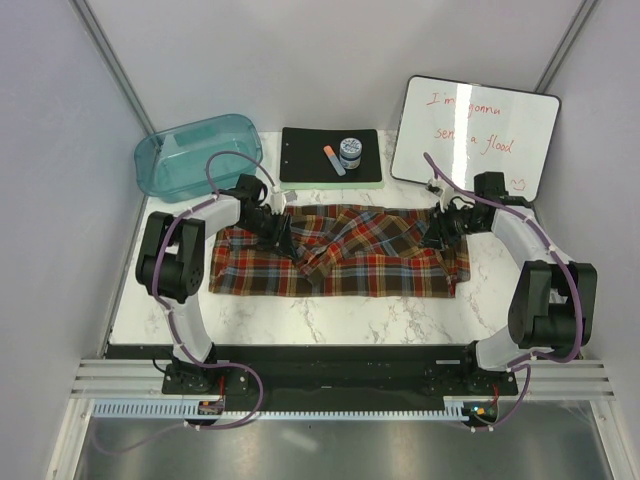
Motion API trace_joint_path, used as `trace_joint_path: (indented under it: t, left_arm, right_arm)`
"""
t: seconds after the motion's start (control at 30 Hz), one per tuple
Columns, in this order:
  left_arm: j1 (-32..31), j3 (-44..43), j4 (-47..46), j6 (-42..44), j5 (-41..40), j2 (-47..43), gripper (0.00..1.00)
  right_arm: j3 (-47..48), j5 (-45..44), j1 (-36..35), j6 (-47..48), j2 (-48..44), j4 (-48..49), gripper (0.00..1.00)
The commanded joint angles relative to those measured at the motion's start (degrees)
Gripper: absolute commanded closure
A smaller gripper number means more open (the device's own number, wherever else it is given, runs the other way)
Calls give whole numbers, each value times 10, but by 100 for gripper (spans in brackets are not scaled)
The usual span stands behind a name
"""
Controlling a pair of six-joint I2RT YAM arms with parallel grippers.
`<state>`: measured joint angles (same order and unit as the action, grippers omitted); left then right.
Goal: Fold and stack the long sleeve shirts
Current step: Fold the shirt
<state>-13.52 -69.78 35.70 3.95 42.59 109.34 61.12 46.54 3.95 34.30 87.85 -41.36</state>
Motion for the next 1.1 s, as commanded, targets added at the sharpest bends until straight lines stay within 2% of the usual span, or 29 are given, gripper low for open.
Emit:
trace_joint_path:
  t: [0.0,0.1,0.3,0.47,0.77,0.87,1.0,1.07]
  left_arm:
    - [2,-18,-3,-9,47,-47,84]
    - [2,-28,38,18,32,-78,98]
    - [12,-68,145,122,-68,-101,98]
    - [33,-154,208,190,-161,-46,98]
    - [58,-286,222,253,-275,68,98]
    - [59,-316,223,273,-302,97,98]
    - [60,-336,230,288,-321,121,94]
    - [59,-337,228,292,-320,121,78]
  right_arm:
    - [-4,-7,-3,10,10,7,72]
    - [-8,-29,-3,5,21,20,73]
    - [-18,-54,-2,8,33,30,76]
    - [-29,-80,-2,22,38,33,78]
    - [-34,-104,-3,30,39,36,80]
    - [-29,-82,-2,61,33,-2,80]
    - [-10,-38,-3,140,0,-128,78]
    - [-2,-16,-3,158,-12,-172,73]
